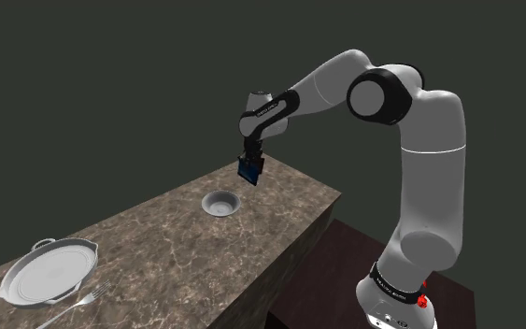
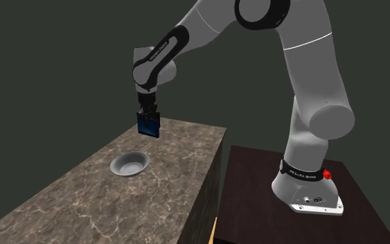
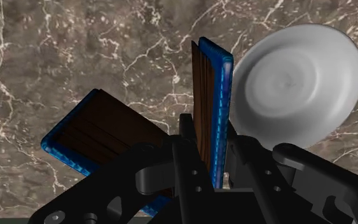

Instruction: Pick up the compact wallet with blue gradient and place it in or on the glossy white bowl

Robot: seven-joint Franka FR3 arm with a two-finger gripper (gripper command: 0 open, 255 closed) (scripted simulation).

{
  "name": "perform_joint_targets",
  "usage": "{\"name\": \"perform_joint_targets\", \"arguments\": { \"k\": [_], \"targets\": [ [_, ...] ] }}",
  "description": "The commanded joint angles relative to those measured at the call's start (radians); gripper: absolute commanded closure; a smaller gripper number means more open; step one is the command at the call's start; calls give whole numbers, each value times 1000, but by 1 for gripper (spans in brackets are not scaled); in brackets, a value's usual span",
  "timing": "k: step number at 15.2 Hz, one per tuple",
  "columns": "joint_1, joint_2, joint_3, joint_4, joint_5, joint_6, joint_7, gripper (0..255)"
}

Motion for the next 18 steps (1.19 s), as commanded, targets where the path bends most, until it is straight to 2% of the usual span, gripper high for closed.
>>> {"name": "perform_joint_targets", "arguments": {
  "k": [1, 12, 18],
  "targets": [
    [33, -3, 8, 1, -10, -3, 48, 255],
    [205, 55, 54, 135, -53, -78, 297, 255],
    [207, 95, 58, 126, -49, -29, 300, 255]
  ]
}}
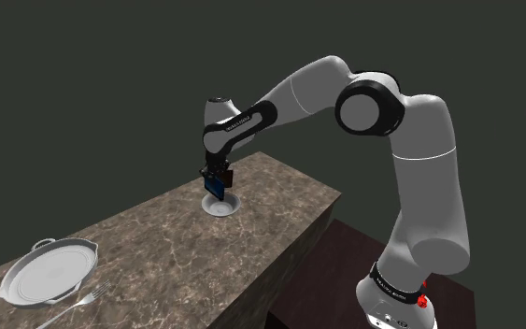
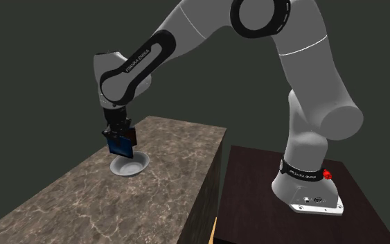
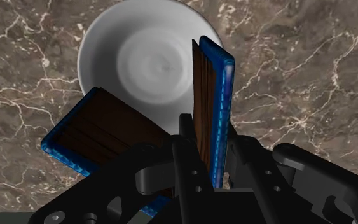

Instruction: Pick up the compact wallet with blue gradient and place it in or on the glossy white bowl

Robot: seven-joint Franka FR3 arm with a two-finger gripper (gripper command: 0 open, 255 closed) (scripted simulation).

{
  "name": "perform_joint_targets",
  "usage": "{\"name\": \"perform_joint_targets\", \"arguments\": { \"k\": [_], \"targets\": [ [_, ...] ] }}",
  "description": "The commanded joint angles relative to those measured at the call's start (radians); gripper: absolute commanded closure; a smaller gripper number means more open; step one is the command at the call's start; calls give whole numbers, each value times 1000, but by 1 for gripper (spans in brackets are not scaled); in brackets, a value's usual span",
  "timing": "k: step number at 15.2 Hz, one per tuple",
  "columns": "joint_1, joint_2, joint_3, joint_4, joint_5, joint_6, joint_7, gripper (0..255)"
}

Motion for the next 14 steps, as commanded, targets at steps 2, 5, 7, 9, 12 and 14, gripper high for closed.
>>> {"name": "perform_joint_targets", "arguments": {
  "k": [2, 5, 7, 9, 12, 14],
  "targets": [
    [-2, 25, 2, -4, 3, 30, -2, 255],
    [-4, 50, 4, -8, 6, 59, -4, 255],
    [-5, 68, 6, -10, 8, 78, -5, 255],
    [-6, 85, 7, -11, 11, 97, -6, 255],
    [-8, 111, 9, -11, 13, 123, -7, 255],
    [-8, 111, 9, -11, 13, 123, -7, 255]
  ]
}}
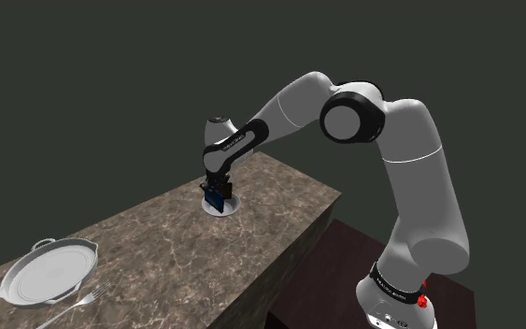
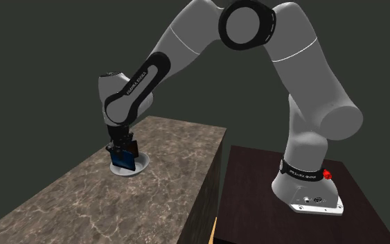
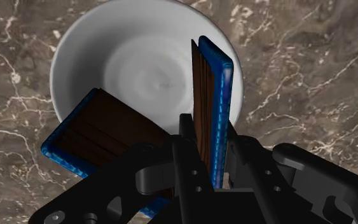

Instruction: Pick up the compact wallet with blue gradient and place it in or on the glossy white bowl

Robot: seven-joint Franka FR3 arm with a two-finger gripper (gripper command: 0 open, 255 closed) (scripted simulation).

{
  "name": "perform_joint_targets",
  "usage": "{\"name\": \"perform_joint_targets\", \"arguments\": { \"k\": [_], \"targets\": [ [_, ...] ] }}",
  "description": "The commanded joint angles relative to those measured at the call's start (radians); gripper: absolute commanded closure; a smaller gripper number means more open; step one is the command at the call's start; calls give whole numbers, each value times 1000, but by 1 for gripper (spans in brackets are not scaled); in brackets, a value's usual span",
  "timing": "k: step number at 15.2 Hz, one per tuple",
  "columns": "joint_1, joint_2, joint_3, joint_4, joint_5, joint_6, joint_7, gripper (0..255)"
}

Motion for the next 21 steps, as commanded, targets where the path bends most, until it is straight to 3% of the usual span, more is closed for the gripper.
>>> {"name": "perform_joint_targets", "arguments": {
  "k": [1, 5, 6, 11, 15, 21],
  "targets": [
    [0, 1, 0, -1, 0, 2, 0, 255],
    [0, 1, 0, -1, 0, 2, 0, 255],
    [0, 1, 0, -1, 0, 2, 0, 0],
    [0, 1, 0, -1, 0, 2, 0, 0],
    [8, -92, -8, -10, -11, -81, 6, 0],
    [8, -92, -8, -10, -11, -81, 6, 0]
  ]
}}
